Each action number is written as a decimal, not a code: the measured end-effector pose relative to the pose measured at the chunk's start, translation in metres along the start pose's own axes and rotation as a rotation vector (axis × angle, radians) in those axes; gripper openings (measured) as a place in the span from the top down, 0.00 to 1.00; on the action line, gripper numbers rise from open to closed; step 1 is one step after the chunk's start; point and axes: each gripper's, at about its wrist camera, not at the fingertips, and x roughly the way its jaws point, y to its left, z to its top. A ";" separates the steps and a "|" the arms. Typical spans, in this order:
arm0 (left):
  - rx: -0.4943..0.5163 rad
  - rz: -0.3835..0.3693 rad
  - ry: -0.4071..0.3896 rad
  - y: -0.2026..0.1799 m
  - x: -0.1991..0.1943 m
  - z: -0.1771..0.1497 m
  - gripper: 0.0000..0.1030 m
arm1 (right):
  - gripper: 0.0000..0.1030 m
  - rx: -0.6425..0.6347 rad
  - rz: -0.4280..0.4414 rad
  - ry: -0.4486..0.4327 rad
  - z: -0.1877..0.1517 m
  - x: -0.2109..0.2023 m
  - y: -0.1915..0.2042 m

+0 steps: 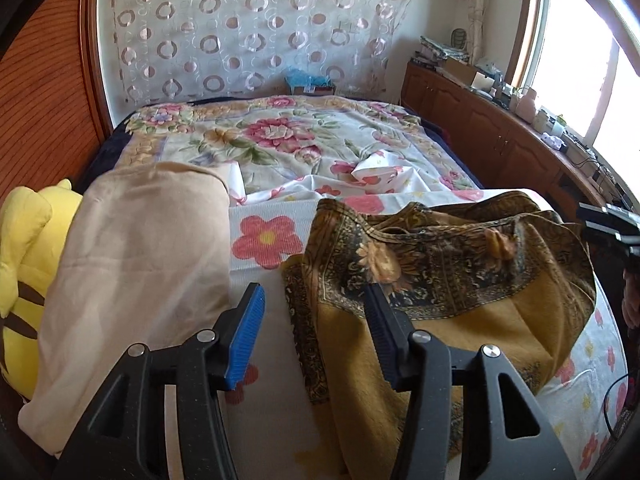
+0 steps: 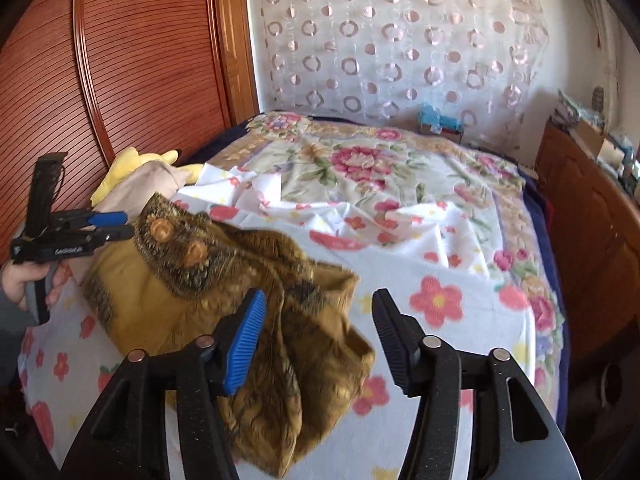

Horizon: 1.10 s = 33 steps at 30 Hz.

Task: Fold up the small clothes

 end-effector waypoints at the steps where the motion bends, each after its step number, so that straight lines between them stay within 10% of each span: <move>1: -0.004 -0.001 0.008 0.000 0.002 0.000 0.49 | 0.39 0.009 0.001 0.017 -0.004 0.002 0.000; 20: -0.062 -0.045 0.070 0.006 0.017 -0.013 0.49 | 0.25 0.127 0.130 0.126 0.001 0.075 -0.012; 23: -0.078 -0.089 0.066 0.004 0.018 -0.013 0.49 | 0.43 0.101 0.164 0.132 0.001 0.080 -0.012; 27: -0.073 -0.130 0.062 0.000 0.018 -0.011 0.85 | 0.74 0.071 0.193 0.137 0.004 0.082 -0.012; 33: -0.072 -0.176 -0.058 -0.004 -0.024 -0.008 0.93 | 0.82 0.046 0.178 0.048 0.004 0.062 -0.010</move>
